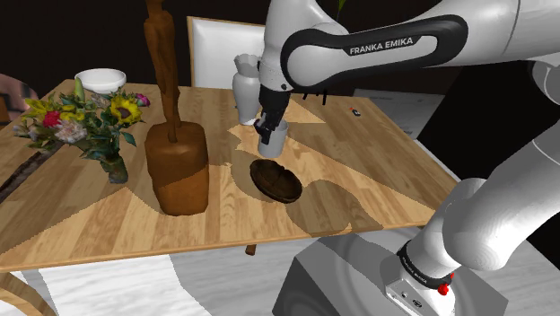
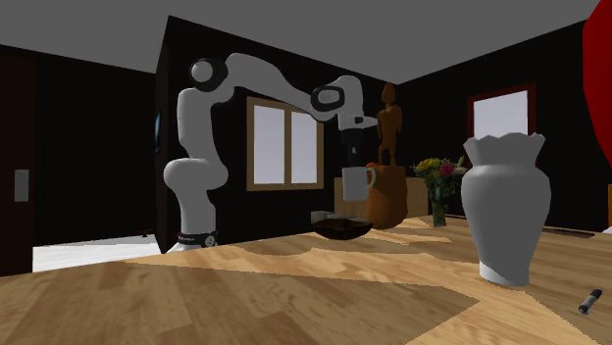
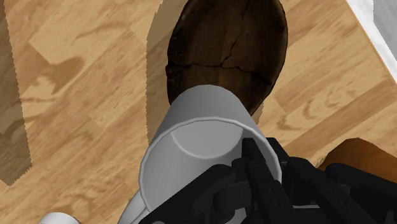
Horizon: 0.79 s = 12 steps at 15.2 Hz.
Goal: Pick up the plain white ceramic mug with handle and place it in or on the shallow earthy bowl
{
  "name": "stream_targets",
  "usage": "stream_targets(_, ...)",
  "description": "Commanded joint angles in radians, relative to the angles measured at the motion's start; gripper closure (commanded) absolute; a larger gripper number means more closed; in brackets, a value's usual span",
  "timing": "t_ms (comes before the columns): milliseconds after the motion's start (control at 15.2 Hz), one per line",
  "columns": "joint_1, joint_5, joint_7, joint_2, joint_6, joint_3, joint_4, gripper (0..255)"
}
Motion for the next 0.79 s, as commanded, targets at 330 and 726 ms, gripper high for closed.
stream_targets(330,0.001,-0.005,0.006,0.018,0.082,0.002,-0.064,255)
stream_targets(726,0.001,-0.005,0.006,0.018,0.082,0.002,-0.064,255)
